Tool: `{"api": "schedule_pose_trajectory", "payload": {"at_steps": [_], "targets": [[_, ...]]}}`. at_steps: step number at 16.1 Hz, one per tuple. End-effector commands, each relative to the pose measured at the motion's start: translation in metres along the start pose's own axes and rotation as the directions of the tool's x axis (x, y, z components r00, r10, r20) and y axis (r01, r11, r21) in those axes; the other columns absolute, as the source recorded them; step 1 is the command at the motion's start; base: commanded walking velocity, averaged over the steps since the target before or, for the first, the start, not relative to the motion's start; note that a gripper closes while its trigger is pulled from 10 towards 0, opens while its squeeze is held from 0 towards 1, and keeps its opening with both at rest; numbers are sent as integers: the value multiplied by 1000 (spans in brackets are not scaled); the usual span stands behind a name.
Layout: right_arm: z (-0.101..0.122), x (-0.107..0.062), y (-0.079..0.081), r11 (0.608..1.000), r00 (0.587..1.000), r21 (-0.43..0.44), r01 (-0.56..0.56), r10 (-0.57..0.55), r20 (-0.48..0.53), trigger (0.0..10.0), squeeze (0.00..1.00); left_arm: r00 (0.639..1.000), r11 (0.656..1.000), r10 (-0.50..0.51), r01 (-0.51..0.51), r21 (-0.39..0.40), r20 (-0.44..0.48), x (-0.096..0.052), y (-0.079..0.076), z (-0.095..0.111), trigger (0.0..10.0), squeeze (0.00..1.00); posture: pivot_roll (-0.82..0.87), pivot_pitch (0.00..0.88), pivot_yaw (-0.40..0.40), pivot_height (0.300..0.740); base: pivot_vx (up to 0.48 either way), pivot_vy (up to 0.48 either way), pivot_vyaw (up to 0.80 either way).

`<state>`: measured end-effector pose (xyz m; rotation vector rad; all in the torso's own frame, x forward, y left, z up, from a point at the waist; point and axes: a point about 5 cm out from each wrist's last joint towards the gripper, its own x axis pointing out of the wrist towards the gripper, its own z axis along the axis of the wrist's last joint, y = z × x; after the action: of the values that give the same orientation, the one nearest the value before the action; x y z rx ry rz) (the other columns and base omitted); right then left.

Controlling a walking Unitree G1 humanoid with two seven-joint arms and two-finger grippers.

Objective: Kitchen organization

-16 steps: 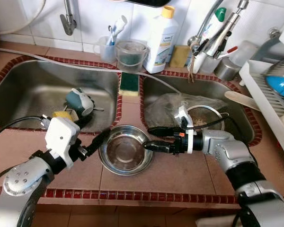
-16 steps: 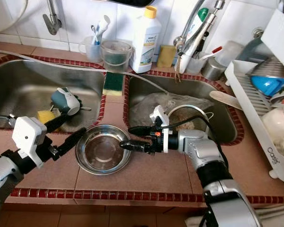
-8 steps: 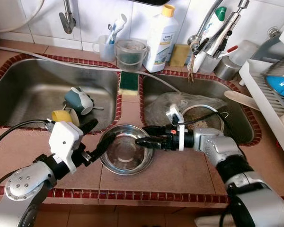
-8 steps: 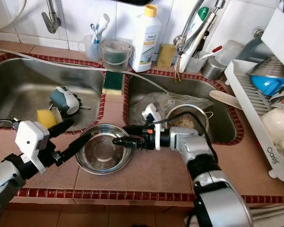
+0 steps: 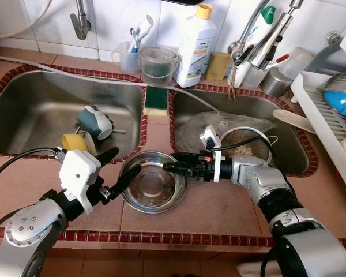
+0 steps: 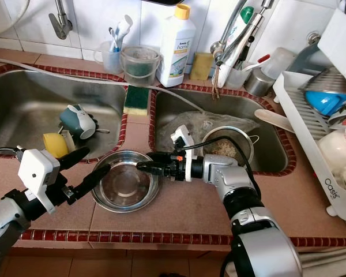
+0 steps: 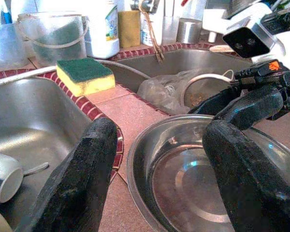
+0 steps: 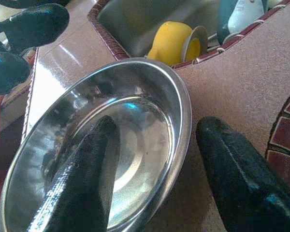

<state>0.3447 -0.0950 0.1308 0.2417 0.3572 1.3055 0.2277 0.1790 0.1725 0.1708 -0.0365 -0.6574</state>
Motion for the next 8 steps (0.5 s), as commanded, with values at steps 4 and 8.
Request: {"api": "schedule_pose_trajectory", "payload": {"at_steps": [4,8], "targets": [[1,-9,-4,1000,1000,-12,26,-26,0,0,0,998,998,-57,57,12,10,0,-8,4,10000,0,-61,160,-171,740,0,0,0],[1,-9,-4,1000,1000,-10,25,-25,-2,0,0,990,990,-139,139,26,-2,-4,-20,5,10000,0,-59,161,-172,740,0,0,0]]}}
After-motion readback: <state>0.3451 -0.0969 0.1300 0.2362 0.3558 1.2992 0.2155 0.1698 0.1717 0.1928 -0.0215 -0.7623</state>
